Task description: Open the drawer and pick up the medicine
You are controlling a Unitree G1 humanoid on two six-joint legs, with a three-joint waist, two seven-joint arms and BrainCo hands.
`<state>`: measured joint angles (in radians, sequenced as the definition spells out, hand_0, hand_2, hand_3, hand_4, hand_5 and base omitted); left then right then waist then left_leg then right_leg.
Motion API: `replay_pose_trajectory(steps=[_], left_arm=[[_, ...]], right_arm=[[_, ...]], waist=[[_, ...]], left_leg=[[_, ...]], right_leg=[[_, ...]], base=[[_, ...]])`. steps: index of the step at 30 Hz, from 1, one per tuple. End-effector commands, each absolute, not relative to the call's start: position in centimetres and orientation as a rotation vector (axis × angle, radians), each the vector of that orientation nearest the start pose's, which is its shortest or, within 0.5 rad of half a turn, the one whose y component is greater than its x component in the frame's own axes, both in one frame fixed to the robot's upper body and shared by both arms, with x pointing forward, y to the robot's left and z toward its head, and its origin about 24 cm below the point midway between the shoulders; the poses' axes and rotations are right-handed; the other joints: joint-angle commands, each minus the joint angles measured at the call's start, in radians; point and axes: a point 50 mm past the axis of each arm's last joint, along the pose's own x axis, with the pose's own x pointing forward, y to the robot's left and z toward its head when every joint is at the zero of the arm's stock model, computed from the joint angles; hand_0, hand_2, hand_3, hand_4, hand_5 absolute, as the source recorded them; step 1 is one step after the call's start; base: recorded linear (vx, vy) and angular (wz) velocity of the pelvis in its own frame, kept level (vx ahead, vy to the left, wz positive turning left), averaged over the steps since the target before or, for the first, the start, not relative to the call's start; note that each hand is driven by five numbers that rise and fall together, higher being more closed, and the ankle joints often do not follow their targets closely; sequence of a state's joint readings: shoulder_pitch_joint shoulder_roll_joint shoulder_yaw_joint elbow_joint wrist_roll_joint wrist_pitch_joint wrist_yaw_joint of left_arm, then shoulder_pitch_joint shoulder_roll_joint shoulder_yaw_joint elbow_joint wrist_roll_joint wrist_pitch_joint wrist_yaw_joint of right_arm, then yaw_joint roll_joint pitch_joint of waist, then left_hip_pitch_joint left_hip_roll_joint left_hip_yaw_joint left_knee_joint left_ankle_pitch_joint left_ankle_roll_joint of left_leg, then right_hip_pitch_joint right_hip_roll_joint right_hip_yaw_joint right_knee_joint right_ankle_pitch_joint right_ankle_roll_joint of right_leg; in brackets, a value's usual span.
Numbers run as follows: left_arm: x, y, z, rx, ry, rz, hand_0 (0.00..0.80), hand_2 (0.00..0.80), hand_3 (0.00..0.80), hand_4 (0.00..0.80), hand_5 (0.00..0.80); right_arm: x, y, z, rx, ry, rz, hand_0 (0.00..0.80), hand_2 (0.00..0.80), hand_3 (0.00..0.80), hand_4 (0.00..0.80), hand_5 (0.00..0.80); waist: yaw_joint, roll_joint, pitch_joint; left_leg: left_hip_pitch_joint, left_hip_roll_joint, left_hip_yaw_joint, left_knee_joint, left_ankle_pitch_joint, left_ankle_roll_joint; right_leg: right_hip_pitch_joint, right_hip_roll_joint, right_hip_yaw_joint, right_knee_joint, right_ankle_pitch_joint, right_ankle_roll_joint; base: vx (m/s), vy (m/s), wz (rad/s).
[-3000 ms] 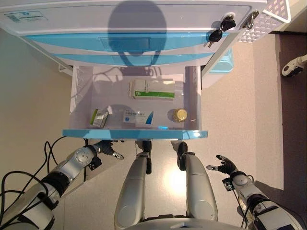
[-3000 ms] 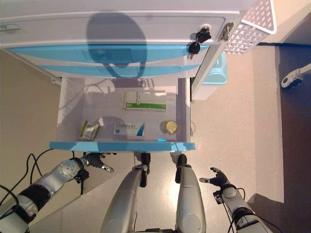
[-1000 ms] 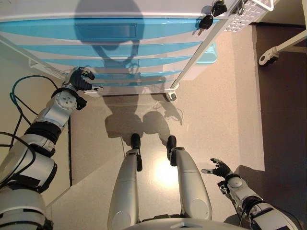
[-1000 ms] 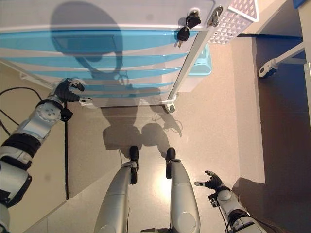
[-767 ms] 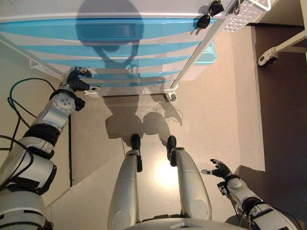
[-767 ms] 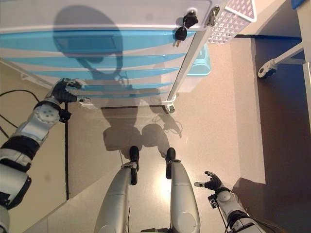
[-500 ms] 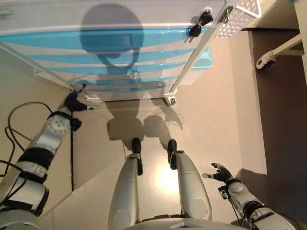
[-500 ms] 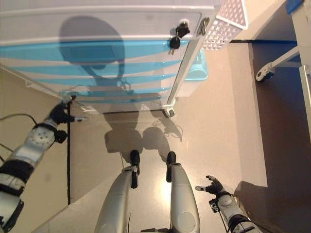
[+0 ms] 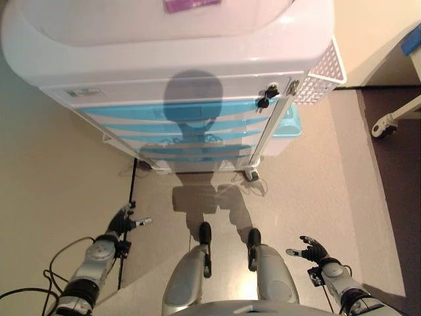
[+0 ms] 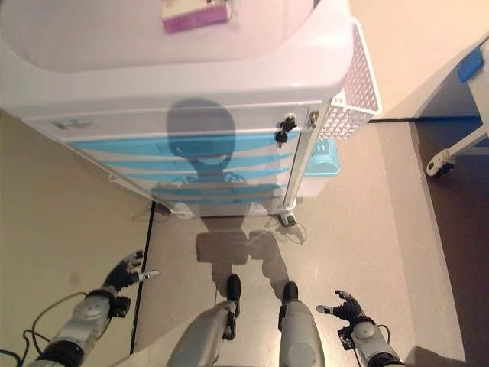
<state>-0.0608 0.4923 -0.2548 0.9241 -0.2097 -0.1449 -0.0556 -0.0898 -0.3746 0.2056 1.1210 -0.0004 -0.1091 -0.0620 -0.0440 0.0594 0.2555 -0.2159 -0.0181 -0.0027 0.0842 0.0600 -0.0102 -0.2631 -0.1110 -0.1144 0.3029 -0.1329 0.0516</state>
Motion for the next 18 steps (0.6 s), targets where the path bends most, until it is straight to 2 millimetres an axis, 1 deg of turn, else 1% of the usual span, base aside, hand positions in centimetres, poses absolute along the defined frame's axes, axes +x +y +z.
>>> replay_pose_trajectory(steps=[1, 2, 3, 4, 5, 6, 7, 8, 9, 10, 11, 12, 13, 15, 16, 18], left_arm=[[18.4, 27.9, -9.7, 0.408, 0.777, -0.03, 0.0, 0.0, 0.0, 0.0, 0.0], [16.9, 27.2, -11.1, 0.395, 0.847, -0.047, 0.0, 0.0, 0.0, 0.0, 0.0], [16.2, 26.9, -11.6, 0.386, 0.874, -0.043, 0.0, 0.0, 0.0, 0.0, 0.0], [16.1, 26.9, -11.6, 0.386, 0.874, -0.043, 0.0, 0.0, 0.0, 0.0, 0.0], [15.3, 26.6, -12.3, 0.353, 0.904, -0.02, 0.0, 0.0, 0.0, 0.0, 0.0], [14.3, 26.2, -12.9, 0.321, 0.935, 0.019, 0.0, 0.0, 0.0, 0.0, 0.0], [14.3, 26.2, -12.9, 0.321, 0.936, 0.019, 0.0, 0.0, 0.0, 0.0, 0.0], [13.7, 25.8, -13.4, 0.301, 0.955, 0.039, 0.0, 0.0, 0.0, 0.0, 0.0], [12.6, 25.3, -14.0, 0.286, 0.995, 0.065, 0.0, 0.0, 0.0, 0.0, 0.0], [12.2, 25.0, -14.3, 0.271, 1.015, 0.075, 0.0, 0.0, 0.0, 0.0, 0.0], [12.2, 25.0, -14.3, 0.271, 1.015, 0.075, 0.0, 0.0, 0.0, 0.0, 0.0], [11.4, 24.5, -14.8, 0.254, 1.046, 0.094, 0.0, 0.0, 0.0, 0.0, 0.0], [11.4, 24.5, -14.8, 0.254, 1.046, 0.094, 0.0, 0.0, 0.0, 0.0, 0.0], [10.7, 23.9, -15.2, 0.23, 1.073, 0.115, 0.0, 0.0, 0.0, 0.0, 0.0], [10.2, 23.3, -15.6, 0.221, 1.099, 0.094, 0.0, 0.0, 0.0, 0.0, 0.0], [9.8, 22.6, -15.9, 0.233, 1.12, 0.048, 0.0, 0.0, 0.0, 0.0, 0.0]], right_arm=[[15.1, -28.2, -12.2, -0.546, 0.952, -0.059, 0.0, 0.0, 0.0, 0.0, 0.0], [14.6, -27.9, -12.6, -0.543, 0.977, -0.047, 0.0, 0.0, 0.0, 0.0, 0.0], [14.3, -27.7, -12.8, -0.538, 0.985, -0.04, 0.0, 0.0, 0.0, 0.0, 0.0], [14.3, -27.7, -12.8, -0.538, 0.985, -0.04, 0.0, 0.0, 0.0, 0.0, 0.0], [14.0, -27.2, -13.1, -0.521, 0.989, -0.037, 0.0, 0.0, 0.0, 0.0, 0.0], [13.3, -26.6, -13.6, -0.477, 1.011, -0.047, 0.0, 0.0, 0.0, 0.0, 0.0], [13.3, -26.6, -13.6, -0.477, 1.011, -0.047, 0.0, 0.0, 0.0, 0.0, 0.0], [13.0, -26.1, -13.9, -0.446, 1.022, -0.051, 0.0, 0.0, 0.0, 0.0, 0.0], [12.4, -25.3, -14.4, -0.407, 1.041, -0.038, 0.0, 0.0, 0.0, 0.0, 0.0], [12.1, -24.7, -14.6, -0.391, 1.049, -0.025, 0.0, 0.0, 0.0, 0.0, 0.0], [12.1, -24.7, -14.6, -0.391, 1.049, -0.025, 0.0, 0.0, 0.0, 0.0, 0.0], [11.6, -24.1, -15.0, -0.342, 1.066, -0.02, 0.0, 0.0, 0.0, 0.0, 0.0], [11.6, -24.1, -15.0, -0.342, 1.066, -0.02, 0.0, 0.0, 0.0, 0.0, 0.0], [11.2, -23.3, -15.3, -0.287, 1.078, -0.021, 0.0, 0.0, 0.0, 0.0, 0.0], [10.8, -22.7, -15.6, -0.26, 1.096, -0.01, 0.0, 0.0, 0.0, 0.0, 0.0], [10.4, -22.7, -15.7, -0.258, 1.114, 0.0, 0.0, 0.0, 0.0, 0.0, 0.0]], waist=[[-0.015, -0.034, -0.016], [-0.012, -0.037, -0.043], [-0.01, -0.039, -0.055], [-0.01, -0.039, -0.054], [-0.008, -0.044, -0.067], [-0.003, -0.052, -0.094], [-0.004, -0.052, -0.092], [0.0, -0.056, -0.103], [0.003, -0.065, -0.124], [0.005, -0.07, -0.136], [0.005, -0.07, -0.135], [0.008, -0.077, -0.153], [0.008, -0.077, -0.153], [0.012, -0.086, -0.166], [0.016, -0.091, -0.18], [0.017, -0.094, -0.189]], left_leg=[[0.008, -0.034, -0.022, 0.035, -0.05, -0.008], [0.039, -0.029, -0.019, 0.005, -0.045, -0.01], [0.057, -0.026, -0.017, -0.011, -0.042, -0.011], [0.06, -0.026, -0.017, -0.013, -0.041, -0.011], [0.079, -0.021, -0.017, -0.028, -0.037, -0.012], [0.107, -0.015, -0.015, -0.054, -0.035, -0.011], [0.112, -0.015, -0.015, -0.056, -0.034, -0.012], [0.13, -0.012, -0.015, -0.074, -0.029, -0.012], [0.16, -0.005, -0.015, -0.106, -0.021, -0.016], [0.174, -0.004, -0.014, -0.12, -0.018, -0.018], [0.176, -0.004, -0.015, -0.121, -0.018, -0.018], [0.195, -0.002, -0.014, -0.13, -0.02, -0.019], [0.196, -0.002, -0.014, -0.13, -0.02, -0.019], [0.212, -0.003, -0.015, -0.128, -0.026, -0.017], [0.231, -0.002, -0.016, -0.133, -0.032, -0.016], [0.249, -0.001, -0.013, -0.138, -0.038, -0.014]], right_leg=[[0.063, 0.02, -0.013, -0.197, 0.161, 0.045], [0.099, 0.026, -0.02, -0.235, 0.166, 0.046], [0.117, 0.029, -0.025, -0.251, 0.169, 0.046], [0.12, 0.029, -0.025, -0.252, 0.169, 0.046], [0.14, 0.033, -0.029, -0.268, 0.172, 0.045], [0.168, 0.038, -0.035, -0.289, 0.171, 0.045], [0.172, 0.039, -0.035, -0.29, 0.172, 0.045], [0.189, 0.042, -0.04, -0.3, 0.172, 0.046], [0.215, 0.049, -0.047, -0.318, 0.17, 0.046], [0.228, 0.052, -0.05, -0.326, 0.169, 0.045], [0.23, 0.052, -0.05, -0.327, 0.169, 0.045], [0.249, 0.054, -0.054, -0.333, 0.166, 0.045], [0.25, 0.054, -0.054, -0.333, 0.166, 0.045], [0.27, 0.055, -0.056, -0.335, 0.163, 0.045], [0.288, 0.057, -0.055, -0.34, 0.159, 0.045], [0.304, 0.058, -0.051, -0.344, 0.156, 0.045]], base=[[0.076, -0.049, -0.07], [0.055, -0.027, -0.03], [0.055, -0.027, -0.02], [0.049, -0.024, -0.01], [0.093, -0.039, -0.03], [0.094, -0.039, -0.03], [0.086, -0.029, -0.01], [0.072, -0.024, 0.03], [0.1, -0.034, 0.03], [0.078, -0.029, 0.08], [0.086, -0.017, 0.1], [0.058, -0.007, 0.08], [0.081, -0.01, 0.04], [0.081, -0.014, 0.02], [0.106, -0.014, 0.06], [0.065, -0.003, 0.03]])
